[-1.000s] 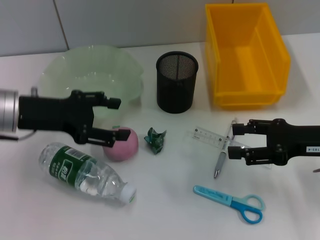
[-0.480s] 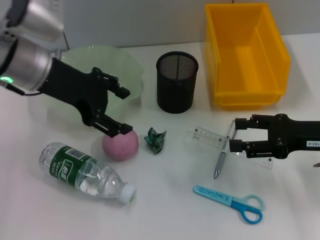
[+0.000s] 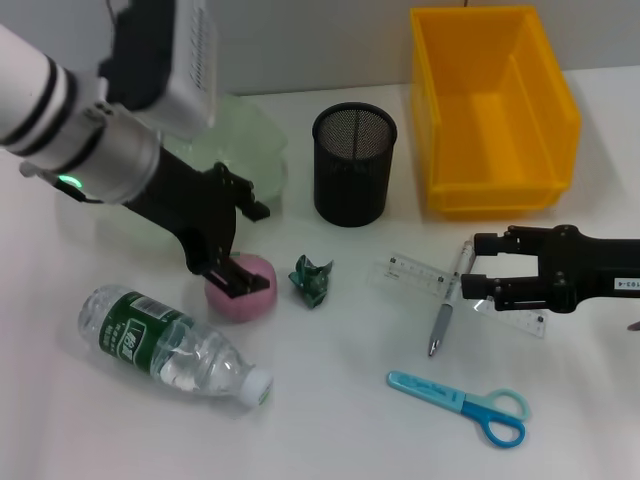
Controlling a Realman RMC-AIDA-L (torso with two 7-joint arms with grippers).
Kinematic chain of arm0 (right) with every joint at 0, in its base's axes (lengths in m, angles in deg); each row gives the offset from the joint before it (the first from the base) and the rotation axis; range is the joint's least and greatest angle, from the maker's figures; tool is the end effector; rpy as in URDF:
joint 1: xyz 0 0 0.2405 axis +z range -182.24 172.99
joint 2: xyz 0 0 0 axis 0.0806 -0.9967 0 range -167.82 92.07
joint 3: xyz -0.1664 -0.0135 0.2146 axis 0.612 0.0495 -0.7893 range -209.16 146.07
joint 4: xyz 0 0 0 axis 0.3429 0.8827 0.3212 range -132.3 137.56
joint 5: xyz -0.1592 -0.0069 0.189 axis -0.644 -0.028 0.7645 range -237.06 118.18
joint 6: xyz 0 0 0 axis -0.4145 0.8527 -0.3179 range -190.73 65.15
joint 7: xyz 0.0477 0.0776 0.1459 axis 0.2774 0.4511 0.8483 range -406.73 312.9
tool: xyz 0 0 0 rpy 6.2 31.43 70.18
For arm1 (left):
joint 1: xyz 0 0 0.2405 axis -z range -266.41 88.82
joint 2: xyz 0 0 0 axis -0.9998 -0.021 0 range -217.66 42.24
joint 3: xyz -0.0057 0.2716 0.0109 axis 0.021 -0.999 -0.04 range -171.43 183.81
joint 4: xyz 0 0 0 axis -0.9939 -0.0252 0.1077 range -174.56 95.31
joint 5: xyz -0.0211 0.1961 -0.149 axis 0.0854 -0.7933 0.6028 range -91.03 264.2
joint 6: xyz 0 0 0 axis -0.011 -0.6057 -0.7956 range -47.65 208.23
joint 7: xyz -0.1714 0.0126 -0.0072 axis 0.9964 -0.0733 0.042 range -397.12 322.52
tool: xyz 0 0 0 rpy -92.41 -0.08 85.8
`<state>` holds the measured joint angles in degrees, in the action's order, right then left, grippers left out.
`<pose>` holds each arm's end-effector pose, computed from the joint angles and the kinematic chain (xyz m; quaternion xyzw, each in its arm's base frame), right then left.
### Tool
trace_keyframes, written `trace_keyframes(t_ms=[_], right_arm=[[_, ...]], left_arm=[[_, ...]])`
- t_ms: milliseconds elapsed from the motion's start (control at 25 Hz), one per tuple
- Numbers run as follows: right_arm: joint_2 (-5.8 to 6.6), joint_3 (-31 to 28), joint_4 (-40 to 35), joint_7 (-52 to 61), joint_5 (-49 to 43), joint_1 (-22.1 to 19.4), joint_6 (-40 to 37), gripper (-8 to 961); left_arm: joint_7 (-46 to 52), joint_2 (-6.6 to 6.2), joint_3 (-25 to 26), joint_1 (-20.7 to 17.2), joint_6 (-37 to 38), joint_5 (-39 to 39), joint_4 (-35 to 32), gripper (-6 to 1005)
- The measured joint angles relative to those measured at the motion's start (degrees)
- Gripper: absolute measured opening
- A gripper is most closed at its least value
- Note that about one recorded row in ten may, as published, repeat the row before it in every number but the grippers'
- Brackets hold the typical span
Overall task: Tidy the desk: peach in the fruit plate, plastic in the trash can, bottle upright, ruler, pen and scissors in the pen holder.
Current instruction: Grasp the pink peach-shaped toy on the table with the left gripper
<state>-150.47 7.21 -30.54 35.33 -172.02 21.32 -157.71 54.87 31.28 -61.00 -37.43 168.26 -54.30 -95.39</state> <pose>0.3287 0.3473 0.0079 -0.9204 0.2781 0.2501 0.1141 -0.1424 0.4440 -0.0556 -0.9885 0.0782 0.1240 0.0359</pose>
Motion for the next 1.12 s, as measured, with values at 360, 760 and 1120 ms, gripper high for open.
trace_keyframes(t_ms=[360, 760, 1120], right_arm=[[0.03, 0.0, 0.0, 0.1, -0.2, -0.1, 0.4, 808], [0.01, 0.0, -0.1, 0.1, -0.4, 0.0, 0.4, 807], [-0.04, 0.1, -0.1, 0.1, -0.4, -0.1, 0.4, 807]], left_arm=[[3.3, 0.01, -8.4, -1.3, -5.3, -0.3, 0.4, 854], [4.6, -0.08, -11.6, -2.5, -9.6, -0.6, 2.0, 849], [4.7, -0.08, -11.7, -2.6, -10.5, -0.6, 3.7, 844]])
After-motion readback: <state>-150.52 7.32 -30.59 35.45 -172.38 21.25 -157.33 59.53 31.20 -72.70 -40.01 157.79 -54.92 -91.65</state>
